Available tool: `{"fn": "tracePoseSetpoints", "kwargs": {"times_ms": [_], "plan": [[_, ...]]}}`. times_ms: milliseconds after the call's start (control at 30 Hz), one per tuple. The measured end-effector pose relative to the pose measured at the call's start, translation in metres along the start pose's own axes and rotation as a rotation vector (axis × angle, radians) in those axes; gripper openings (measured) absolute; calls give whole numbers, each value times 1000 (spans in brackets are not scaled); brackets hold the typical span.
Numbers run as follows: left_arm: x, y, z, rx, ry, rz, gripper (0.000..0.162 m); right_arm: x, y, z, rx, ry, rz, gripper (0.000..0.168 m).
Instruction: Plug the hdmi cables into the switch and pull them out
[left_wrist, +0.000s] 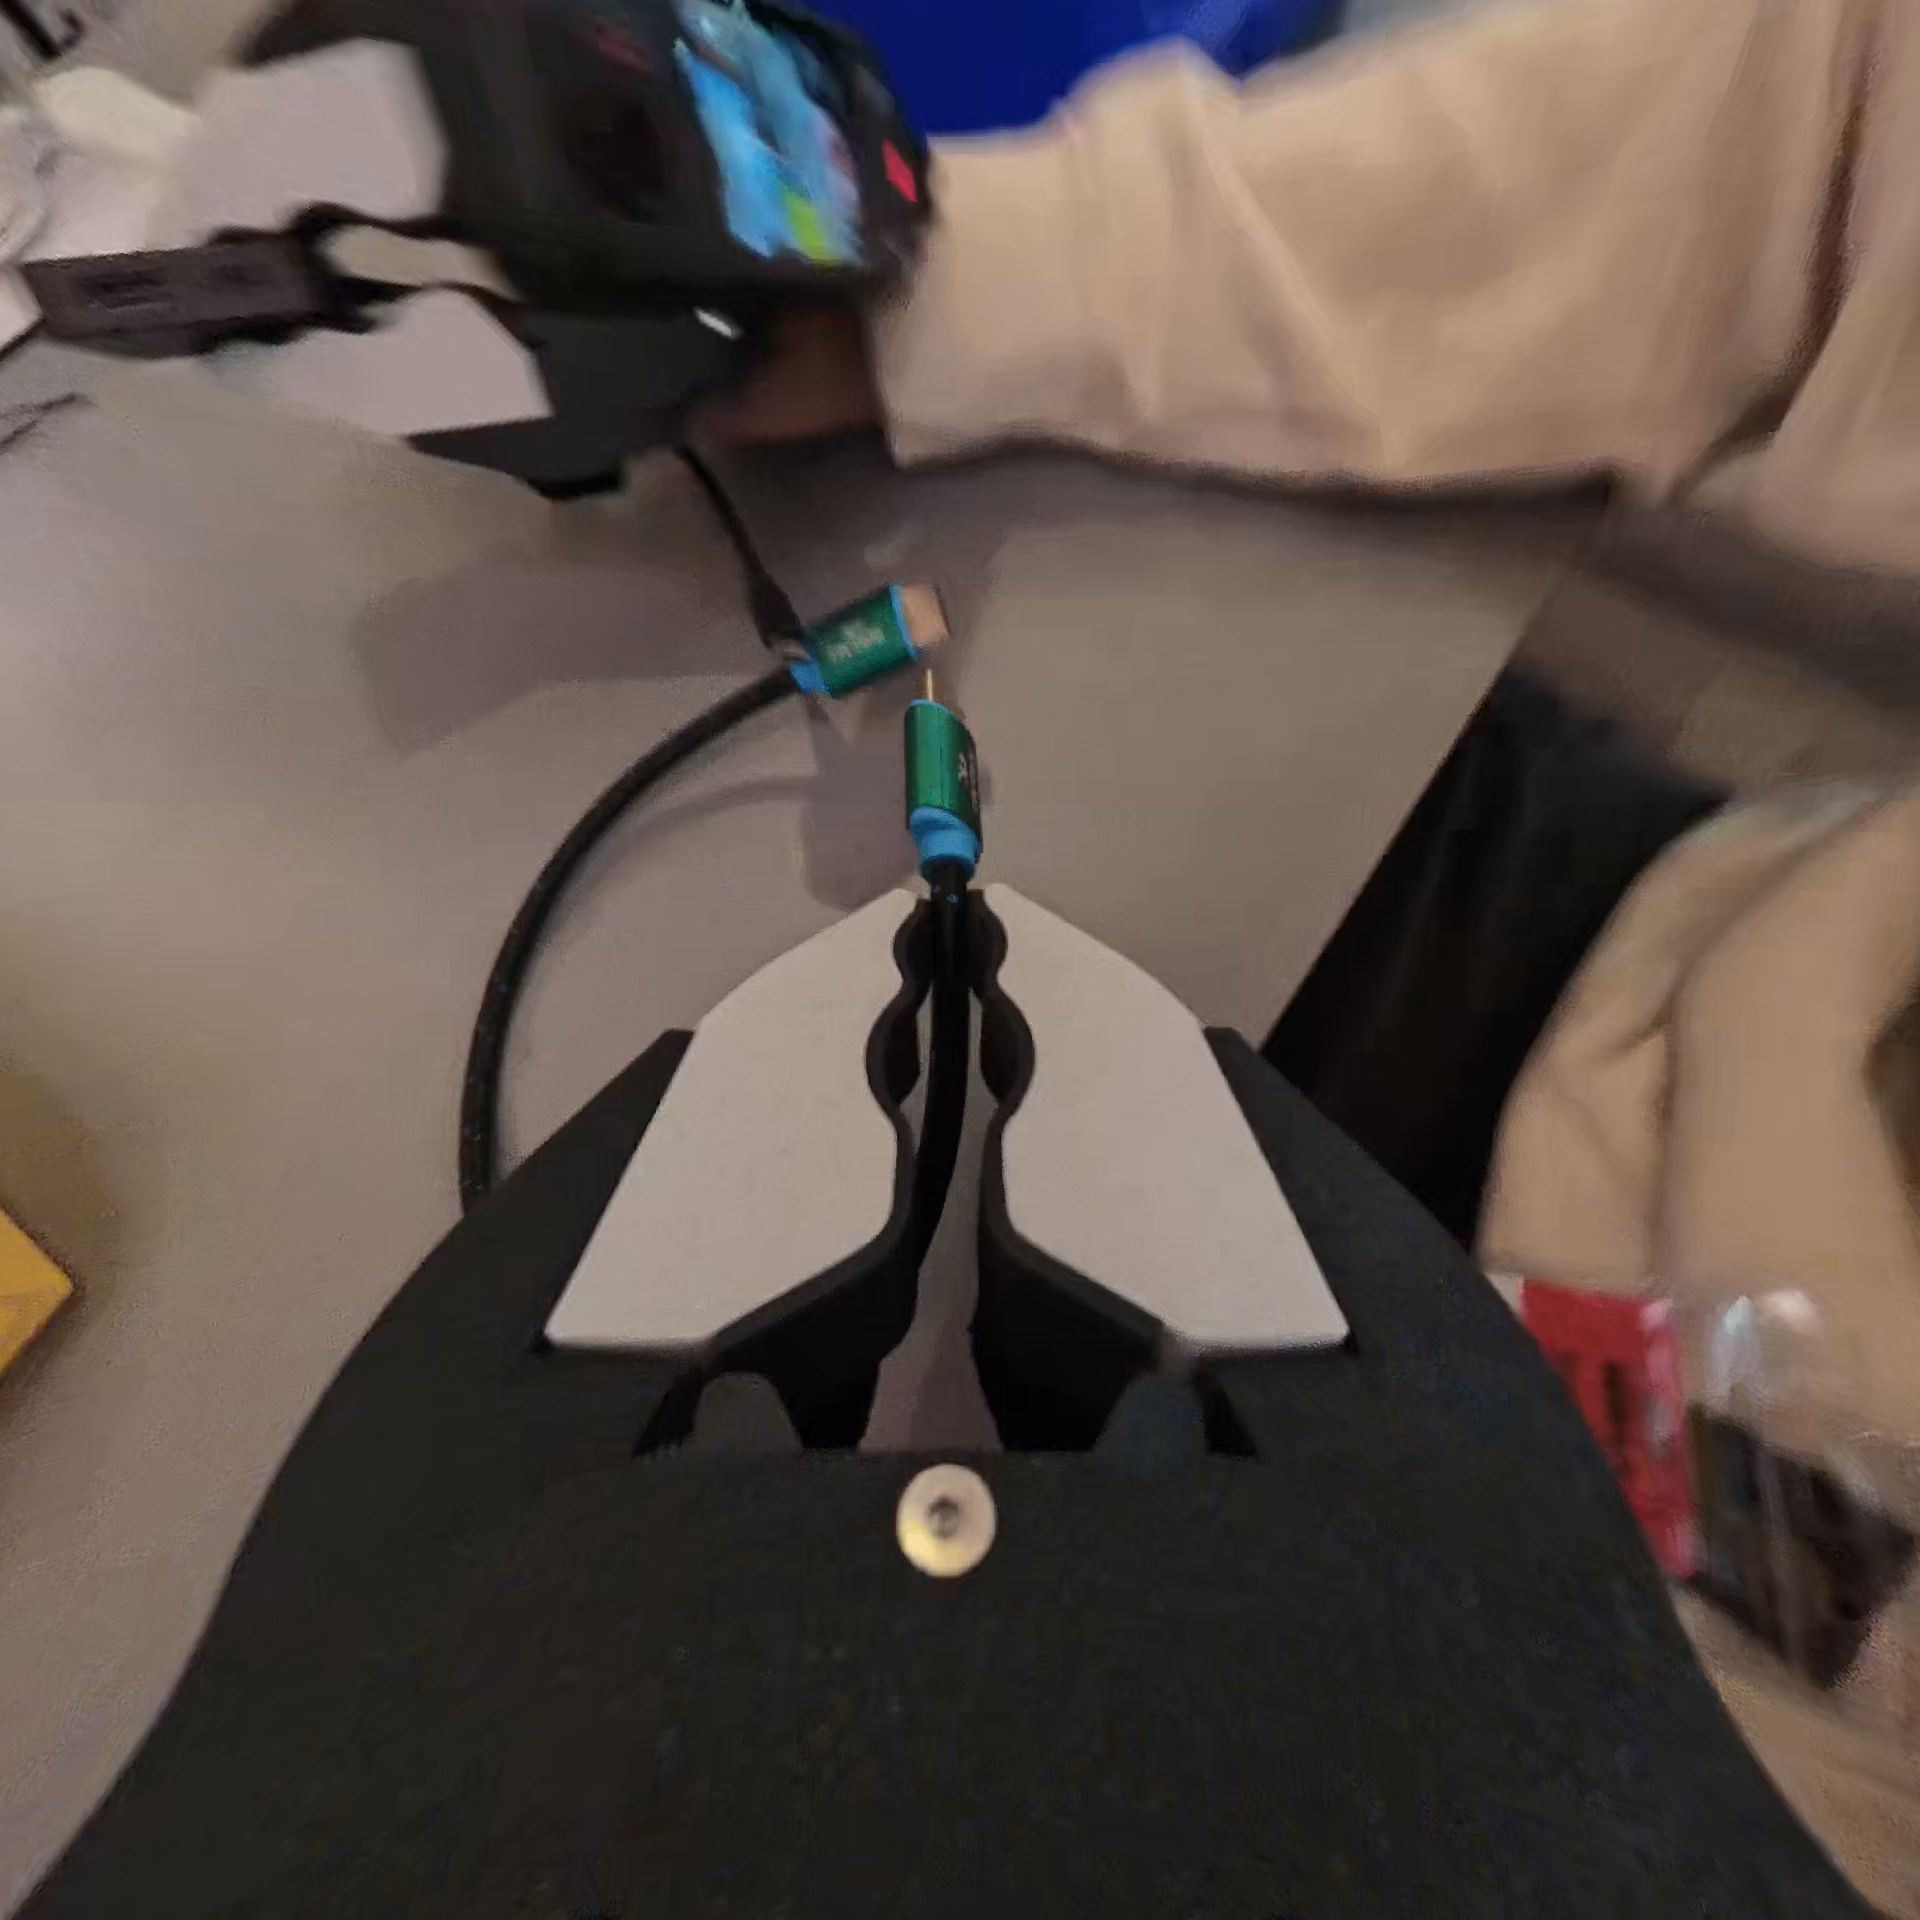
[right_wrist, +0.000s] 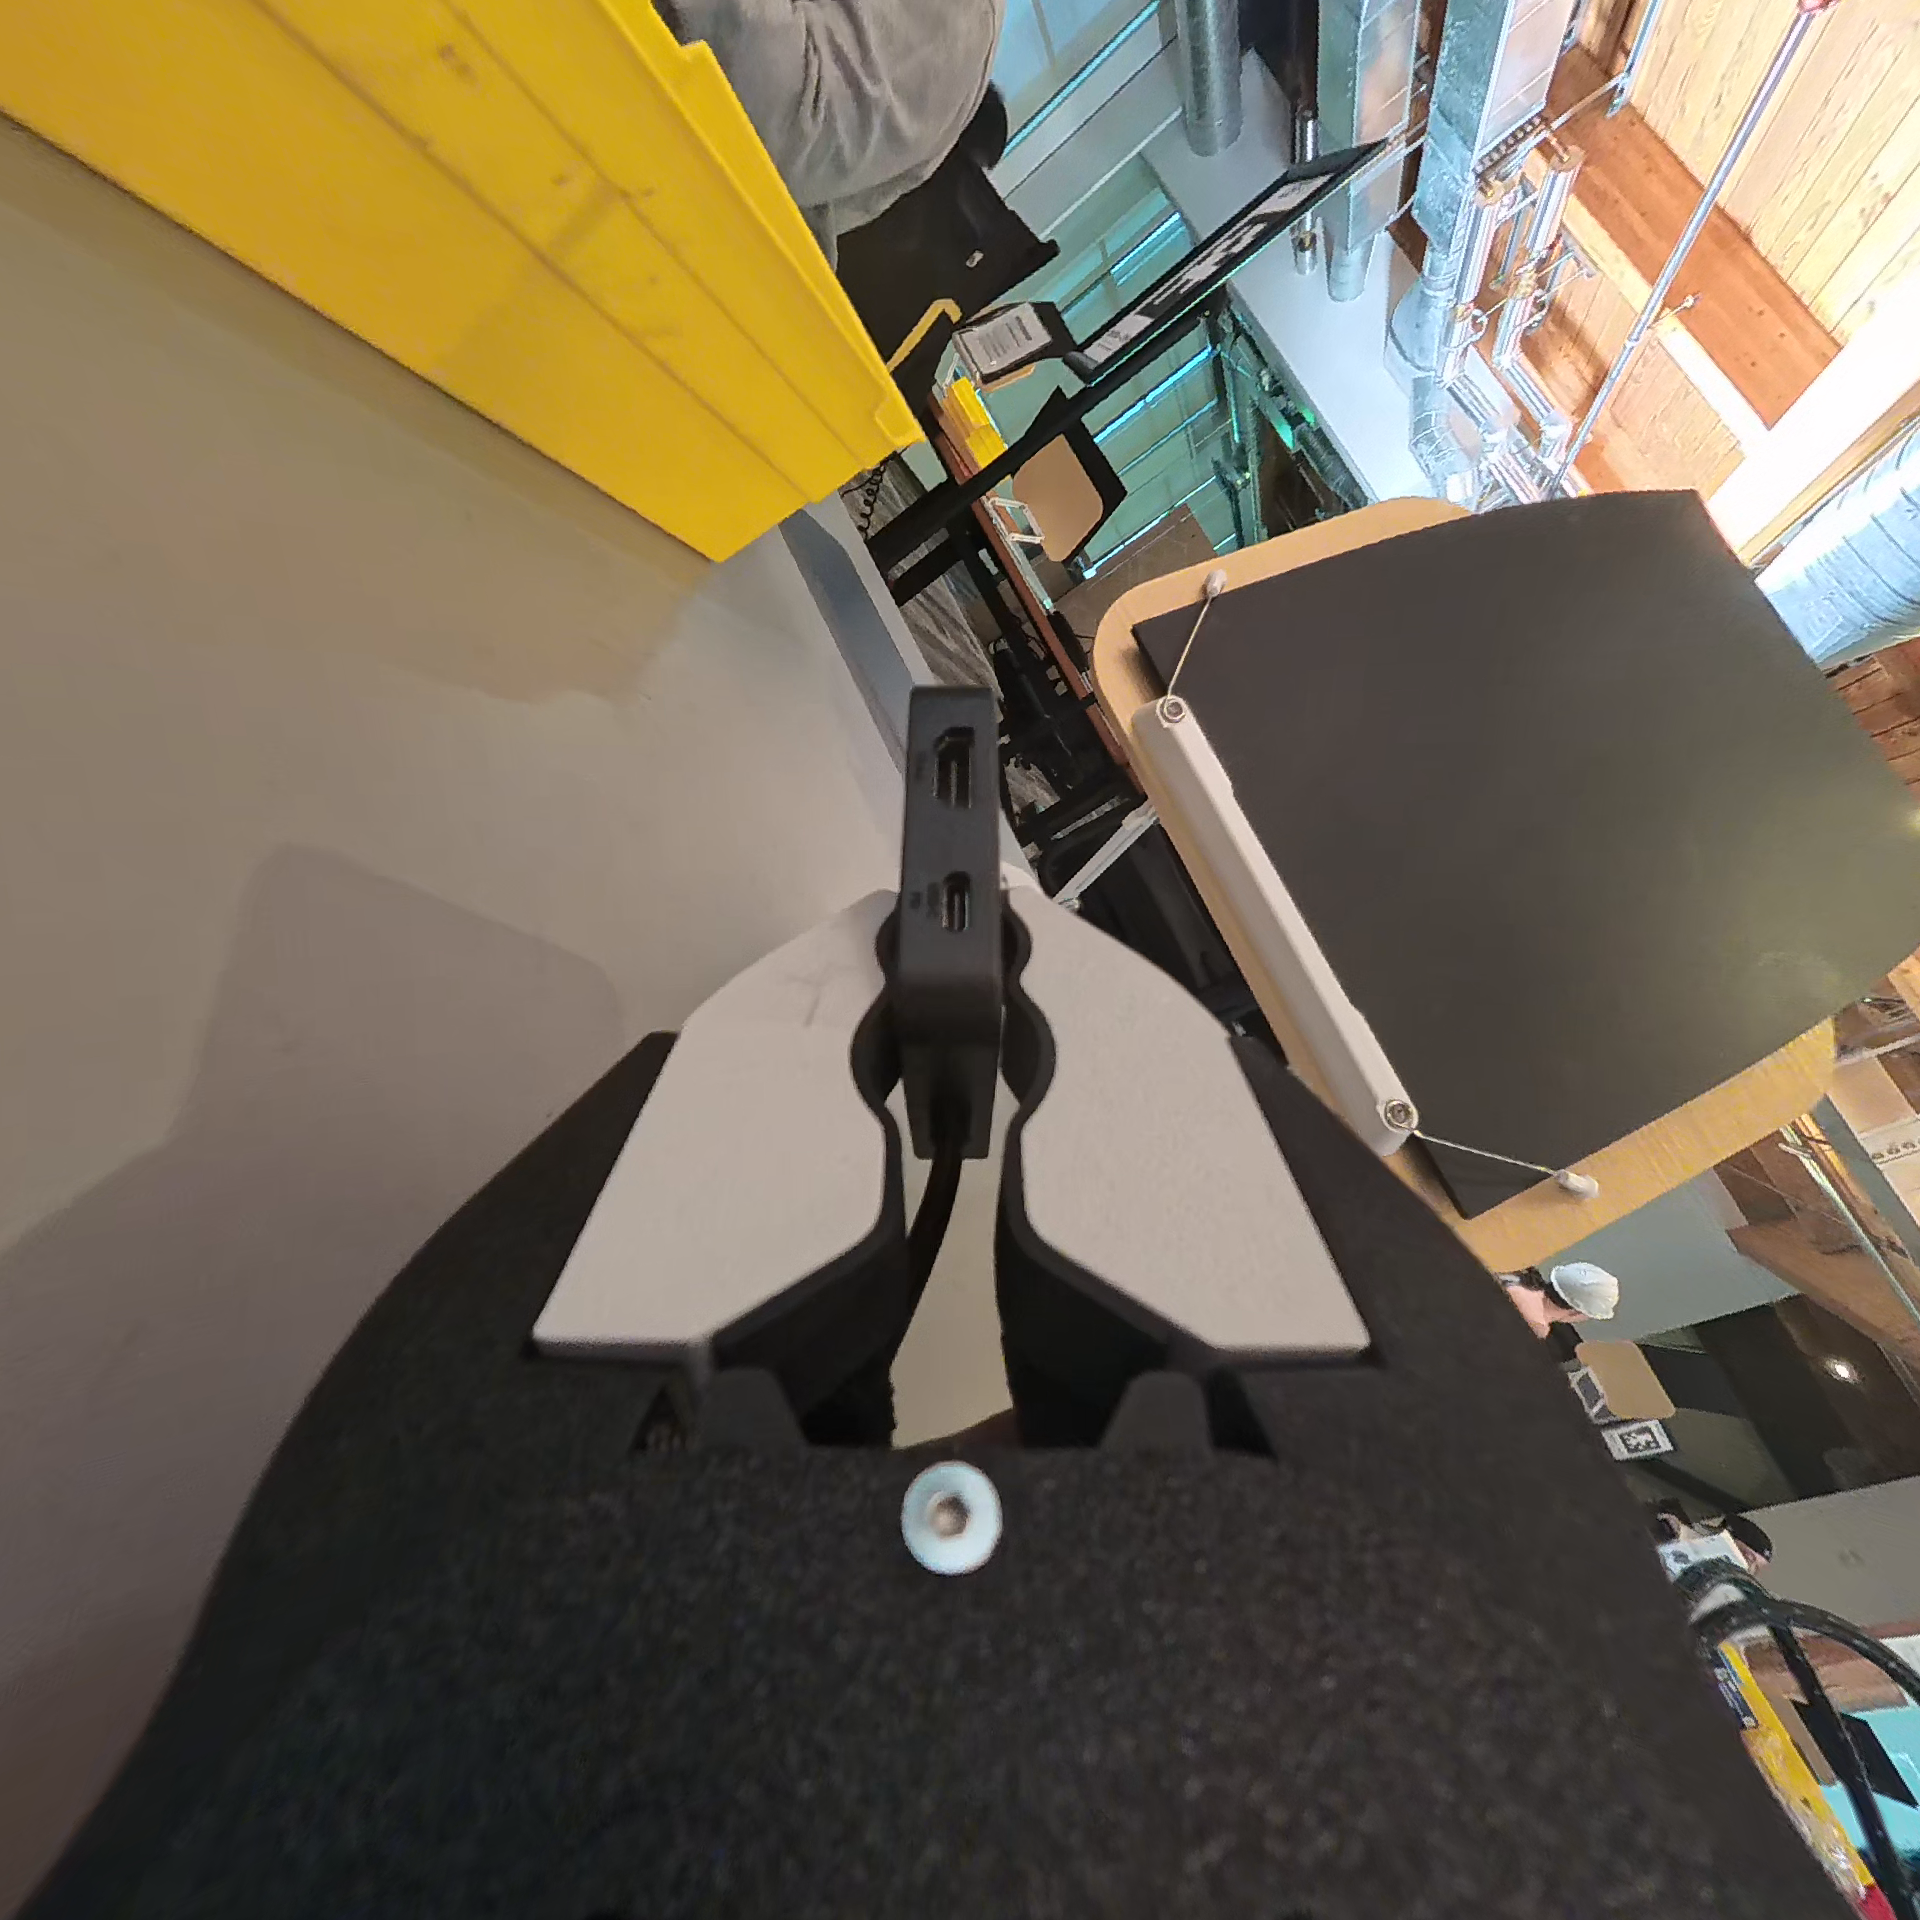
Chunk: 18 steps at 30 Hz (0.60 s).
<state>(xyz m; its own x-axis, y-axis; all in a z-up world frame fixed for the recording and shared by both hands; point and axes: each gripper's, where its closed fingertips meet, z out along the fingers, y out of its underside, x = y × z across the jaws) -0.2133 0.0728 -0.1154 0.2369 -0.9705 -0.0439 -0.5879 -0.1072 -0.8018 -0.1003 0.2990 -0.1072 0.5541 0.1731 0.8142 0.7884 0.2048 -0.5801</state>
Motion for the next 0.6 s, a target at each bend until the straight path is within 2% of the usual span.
{"fn": "tracePoseSetpoints", "kwargs": {"times_ms": [133,233,400,500,600], "plan": [[-50,-40,-21,115,77,-296,6,10,-6,-4,31,59,-5,13],[-82,-63,-18,119,135,-468,6,18,-9,-7,42,119,-40,13],[-119,-82,14,49,233,-616,6,19,-16,-11,60,151,-106,13],[-140,-86,29,44,185,-672,6,14,-19,-11,57,149,-151,14],[-154,-88,34,110,85,-685,6,10,-17,-10,24,131,-165,13]]}}
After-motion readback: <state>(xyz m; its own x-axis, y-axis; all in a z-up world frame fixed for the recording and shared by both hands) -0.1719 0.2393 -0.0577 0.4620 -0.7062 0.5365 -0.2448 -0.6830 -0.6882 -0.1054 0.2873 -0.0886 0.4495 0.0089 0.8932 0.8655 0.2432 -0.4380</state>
